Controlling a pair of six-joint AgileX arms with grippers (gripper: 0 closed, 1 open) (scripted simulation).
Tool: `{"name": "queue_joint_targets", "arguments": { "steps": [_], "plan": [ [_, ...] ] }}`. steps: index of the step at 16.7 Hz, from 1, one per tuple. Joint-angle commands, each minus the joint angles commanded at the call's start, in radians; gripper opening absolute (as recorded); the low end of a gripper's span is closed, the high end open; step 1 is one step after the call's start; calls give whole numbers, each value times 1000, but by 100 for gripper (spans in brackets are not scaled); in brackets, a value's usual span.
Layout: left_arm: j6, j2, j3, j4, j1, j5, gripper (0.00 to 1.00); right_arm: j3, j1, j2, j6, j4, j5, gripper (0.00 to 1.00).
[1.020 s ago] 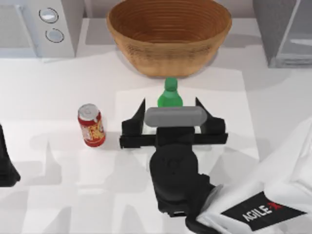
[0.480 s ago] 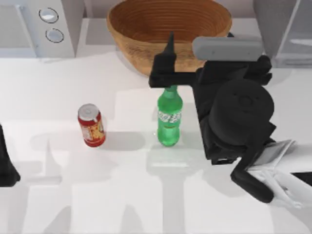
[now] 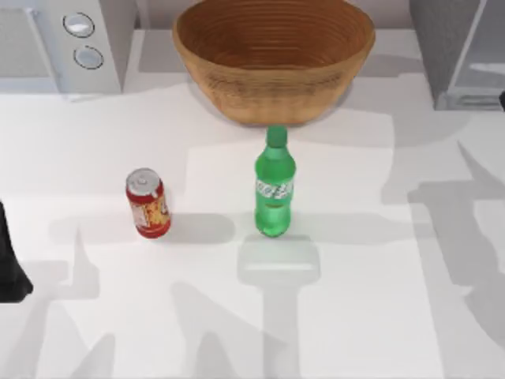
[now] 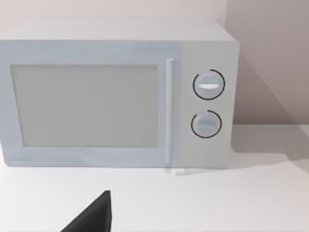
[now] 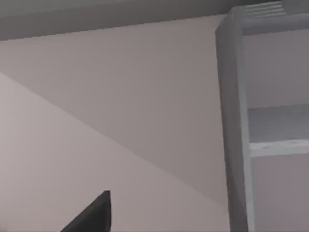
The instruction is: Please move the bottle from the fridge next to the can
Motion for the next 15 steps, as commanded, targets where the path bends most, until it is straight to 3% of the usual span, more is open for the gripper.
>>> {"name": "queue_joint_targets", "arguments": {
  "steps": [8, 15],
  "plan": [
    [0, 0, 0, 0, 0, 0, 100, -369, -363, -710, -21, -510, -309, 100],
    [0, 0, 0, 0, 0, 0, 100, -464, -445, -835, -23, -629, -369, 100]
  ]
}}
